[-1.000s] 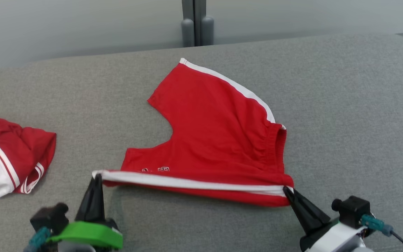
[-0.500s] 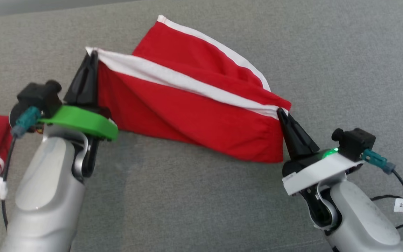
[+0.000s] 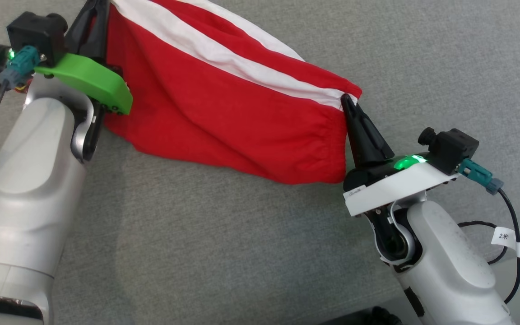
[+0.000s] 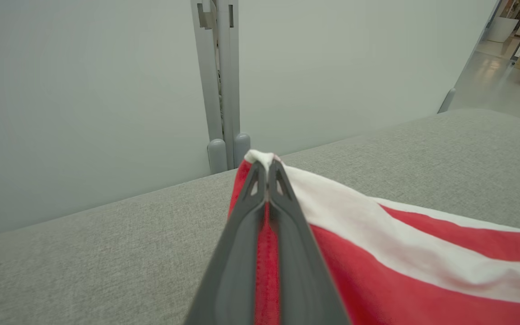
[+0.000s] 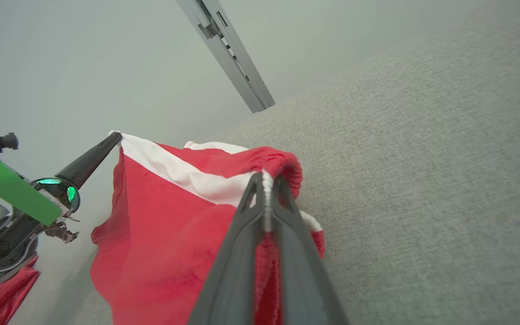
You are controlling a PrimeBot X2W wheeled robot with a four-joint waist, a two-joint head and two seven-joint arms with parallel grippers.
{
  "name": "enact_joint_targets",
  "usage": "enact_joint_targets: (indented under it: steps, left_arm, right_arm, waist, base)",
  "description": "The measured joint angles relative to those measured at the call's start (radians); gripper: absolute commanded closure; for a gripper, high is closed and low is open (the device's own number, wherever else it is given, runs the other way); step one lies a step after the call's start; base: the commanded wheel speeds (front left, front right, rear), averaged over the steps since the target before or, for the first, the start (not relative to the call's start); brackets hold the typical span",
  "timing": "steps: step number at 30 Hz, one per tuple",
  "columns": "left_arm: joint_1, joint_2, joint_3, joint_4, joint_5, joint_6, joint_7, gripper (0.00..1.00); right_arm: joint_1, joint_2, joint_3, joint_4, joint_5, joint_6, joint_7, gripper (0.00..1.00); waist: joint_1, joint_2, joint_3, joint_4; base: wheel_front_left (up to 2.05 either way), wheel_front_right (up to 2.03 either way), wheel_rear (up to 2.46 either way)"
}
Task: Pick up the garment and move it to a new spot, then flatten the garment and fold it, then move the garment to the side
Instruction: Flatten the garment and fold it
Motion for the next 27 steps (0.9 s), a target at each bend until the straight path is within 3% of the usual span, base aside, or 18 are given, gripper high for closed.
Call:
enact_joint_targets:
  steps: [15,16,17,18,19,27]
  left_arm:
    - [-0.126,0.031,-0.025,0.134,0.044,0.0,0.0,1.0]
    - [-0.128,0.029,-0.025,0.14,0.045,0.0,0.0,0.76]
    - [-0.13,0.025,-0.019,0.15,0.045,0.0,0.0,0.25]
    - [-0.13,0.021,-0.016,0.155,0.045,0.0,0.0,0.0]
    - [-0.129,0.018,-0.007,0.158,0.045,0.0,0.0,0.0]
    - [-0.054,-0.01,0.046,0.165,0.041,0.0,0.0,0.0]
  right_arm:
    - [-0.033,0.008,0.002,-0.036,0.03,0.0,0.0,1.0]
    - [-0.035,0.008,0.002,-0.035,0.03,0.0,0.0,1.0]
    - [-0.035,0.009,-0.001,-0.034,0.028,0.0,0.0,0.63]
    - [-0.035,0.009,-0.004,-0.031,0.026,0.0,0.0,0.07]
    - [-0.035,0.009,-0.009,-0.028,0.017,0.0,0.0,0.0]
    - [0.006,0.009,-0.106,-0.013,-0.07,0.0,0.0,0.0]
  waist:
    - [0.0,0.0,0.082,-0.092]
    - [0.0,0.0,0.081,-0.092]
    - [0.0,0.0,0.079,-0.09]
    - [0.0,0.0,0.077,-0.088]
    - [0.0,0.0,0.074,-0.086]
    - [0.0,0.0,0.033,-0.063]
  base:
    - [0.0,0.0,0.0]
    - [0.0,0.0,0.0]
    - [0.0,0.0,0.0]
    - [0.0,0.0,0.0]
    - [0.0,0.0,0.0]
    - [0.0,0.0,0.0]
